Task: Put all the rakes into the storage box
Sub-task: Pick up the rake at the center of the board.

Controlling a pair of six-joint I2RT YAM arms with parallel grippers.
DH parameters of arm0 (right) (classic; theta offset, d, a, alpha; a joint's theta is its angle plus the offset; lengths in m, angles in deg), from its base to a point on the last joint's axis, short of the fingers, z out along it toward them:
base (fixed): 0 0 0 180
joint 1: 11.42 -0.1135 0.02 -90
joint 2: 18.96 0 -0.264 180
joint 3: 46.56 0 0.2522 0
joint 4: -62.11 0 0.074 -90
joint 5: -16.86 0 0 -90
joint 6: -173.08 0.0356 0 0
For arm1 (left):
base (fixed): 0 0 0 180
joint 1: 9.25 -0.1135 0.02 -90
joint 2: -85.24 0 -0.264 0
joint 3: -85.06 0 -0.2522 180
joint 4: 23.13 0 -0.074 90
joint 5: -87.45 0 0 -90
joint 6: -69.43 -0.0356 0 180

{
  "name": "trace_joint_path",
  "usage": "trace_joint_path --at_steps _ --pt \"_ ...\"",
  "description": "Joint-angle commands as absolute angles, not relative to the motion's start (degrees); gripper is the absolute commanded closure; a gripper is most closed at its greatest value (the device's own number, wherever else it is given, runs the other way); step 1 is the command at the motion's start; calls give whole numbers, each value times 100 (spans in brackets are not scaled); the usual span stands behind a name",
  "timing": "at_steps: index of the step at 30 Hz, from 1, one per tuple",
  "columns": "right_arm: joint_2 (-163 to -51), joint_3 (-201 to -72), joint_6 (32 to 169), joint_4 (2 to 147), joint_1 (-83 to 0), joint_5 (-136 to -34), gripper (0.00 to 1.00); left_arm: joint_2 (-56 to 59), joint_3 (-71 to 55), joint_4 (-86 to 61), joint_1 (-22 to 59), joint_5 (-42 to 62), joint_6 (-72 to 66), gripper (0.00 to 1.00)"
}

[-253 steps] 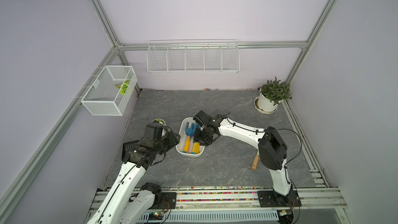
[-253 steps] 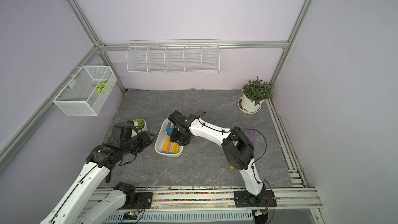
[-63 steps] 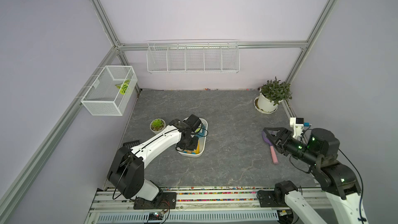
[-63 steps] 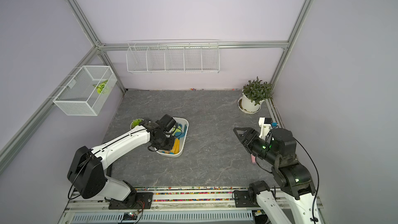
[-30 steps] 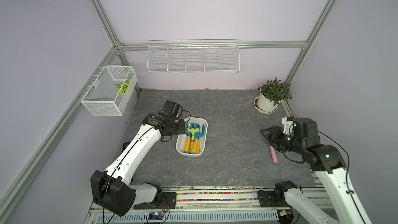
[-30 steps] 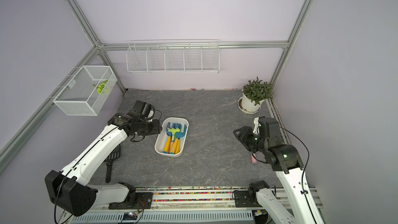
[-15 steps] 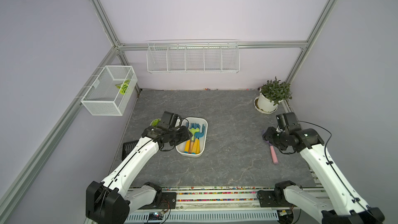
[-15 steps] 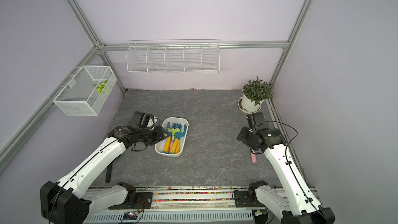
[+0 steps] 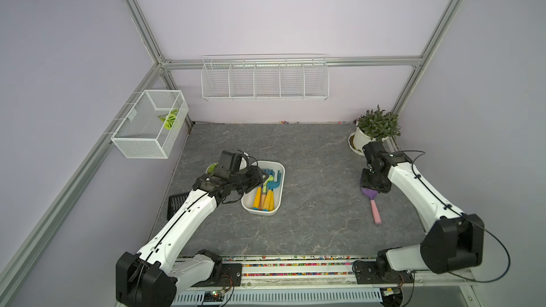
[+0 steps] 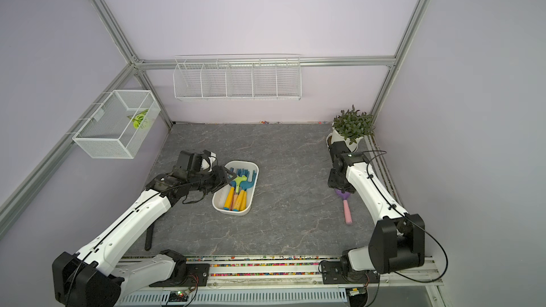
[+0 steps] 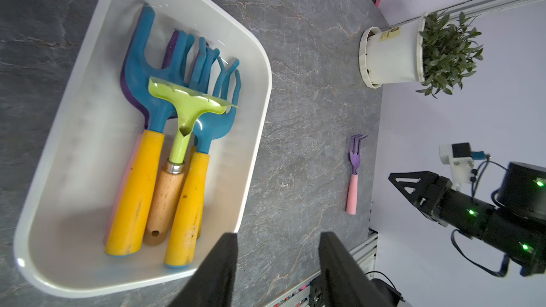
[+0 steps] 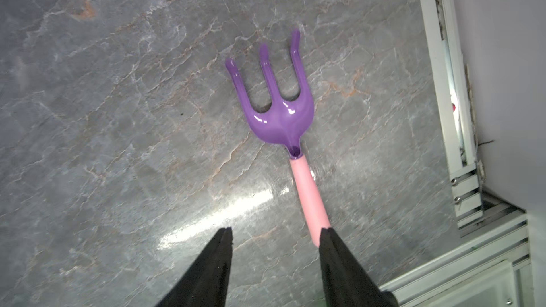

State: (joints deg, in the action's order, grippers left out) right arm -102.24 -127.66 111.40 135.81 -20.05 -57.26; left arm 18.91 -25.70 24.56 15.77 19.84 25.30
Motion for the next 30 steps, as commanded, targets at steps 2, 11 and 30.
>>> trace_joint_path --at_steps 2,11,30 --pt "-10488 -12764 10325 13777 -1706 -5715 50 1682 -2383 2066 1572 2133 2574 50" --pt "-10857 -12496 9656 13605 -1005 -6792 51 1156 -2059 1824 1574 2355 2474 50" --pt "-11837 -12170 9969 13359 -907 -6927 54 1360 -2142 1778 1574 2311 2606 49"
